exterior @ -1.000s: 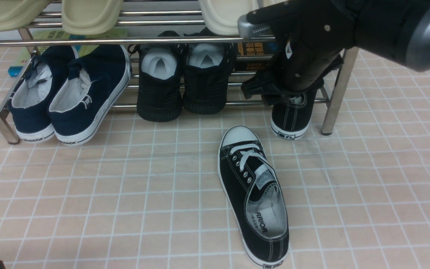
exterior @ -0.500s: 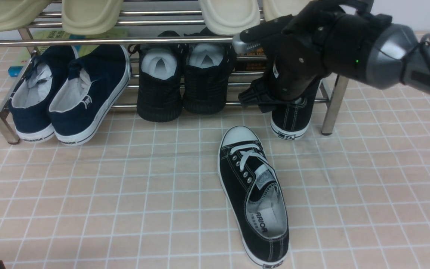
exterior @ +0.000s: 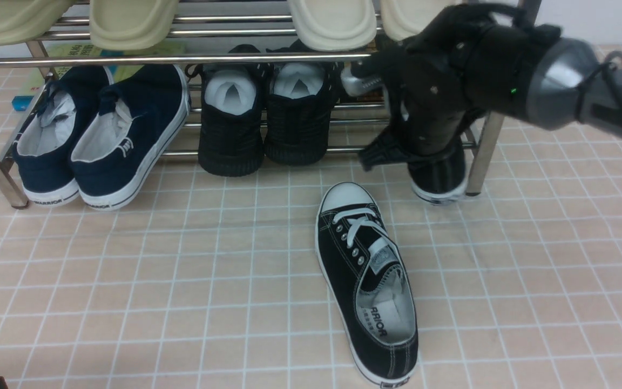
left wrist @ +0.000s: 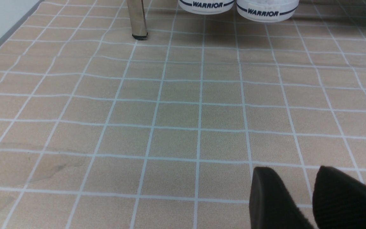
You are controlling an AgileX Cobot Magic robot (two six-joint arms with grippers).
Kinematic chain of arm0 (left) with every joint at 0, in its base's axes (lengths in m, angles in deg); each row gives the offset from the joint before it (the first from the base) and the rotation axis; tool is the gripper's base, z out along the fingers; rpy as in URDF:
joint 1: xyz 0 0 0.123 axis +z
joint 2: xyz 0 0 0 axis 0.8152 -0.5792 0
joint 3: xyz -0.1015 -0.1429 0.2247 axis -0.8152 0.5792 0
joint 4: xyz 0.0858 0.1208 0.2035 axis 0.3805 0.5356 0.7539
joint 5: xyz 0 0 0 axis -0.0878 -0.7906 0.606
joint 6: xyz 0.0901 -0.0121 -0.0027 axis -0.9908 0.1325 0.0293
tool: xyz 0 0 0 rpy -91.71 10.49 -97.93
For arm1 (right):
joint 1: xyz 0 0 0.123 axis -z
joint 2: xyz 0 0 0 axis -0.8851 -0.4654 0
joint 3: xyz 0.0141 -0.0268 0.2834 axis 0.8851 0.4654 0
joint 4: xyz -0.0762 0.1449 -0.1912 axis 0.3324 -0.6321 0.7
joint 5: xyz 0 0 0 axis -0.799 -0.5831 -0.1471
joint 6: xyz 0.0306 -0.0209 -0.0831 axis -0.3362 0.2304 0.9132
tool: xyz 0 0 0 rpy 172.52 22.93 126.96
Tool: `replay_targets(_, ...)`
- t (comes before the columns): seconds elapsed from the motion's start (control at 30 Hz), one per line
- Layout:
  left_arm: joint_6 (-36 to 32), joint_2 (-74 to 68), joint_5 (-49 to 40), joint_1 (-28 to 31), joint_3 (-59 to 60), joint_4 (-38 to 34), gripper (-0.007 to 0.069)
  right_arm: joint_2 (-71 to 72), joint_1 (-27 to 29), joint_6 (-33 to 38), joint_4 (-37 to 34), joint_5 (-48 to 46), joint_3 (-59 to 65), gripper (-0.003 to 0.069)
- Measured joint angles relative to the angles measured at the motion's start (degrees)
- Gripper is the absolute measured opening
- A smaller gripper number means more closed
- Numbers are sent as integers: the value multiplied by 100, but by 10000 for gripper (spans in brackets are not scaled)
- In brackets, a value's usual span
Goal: Take the shoes off the shelf from the light coffee tablecloth by hand.
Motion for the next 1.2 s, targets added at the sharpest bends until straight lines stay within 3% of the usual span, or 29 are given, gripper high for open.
replay_targets(0.1, 0, 0, 0, 0, 0, 0, 239, 547, 0, 885, -905, -937, 0, 6)
replay_targets(0.3, -4, 0, 0, 0, 0, 0, 239, 1416, -48, 1613, -1771, -1432, 262, 6)
replay_targets(0.7, -4, 0, 0, 0, 0, 5, 239, 2534, -460, 1415, -1794, -1438, 2060, 9)
replay_targets(1.2, -4, 0, 0, 0, 0, 5, 239, 2378, -456, 924, -1255, -731, 2410, 13)
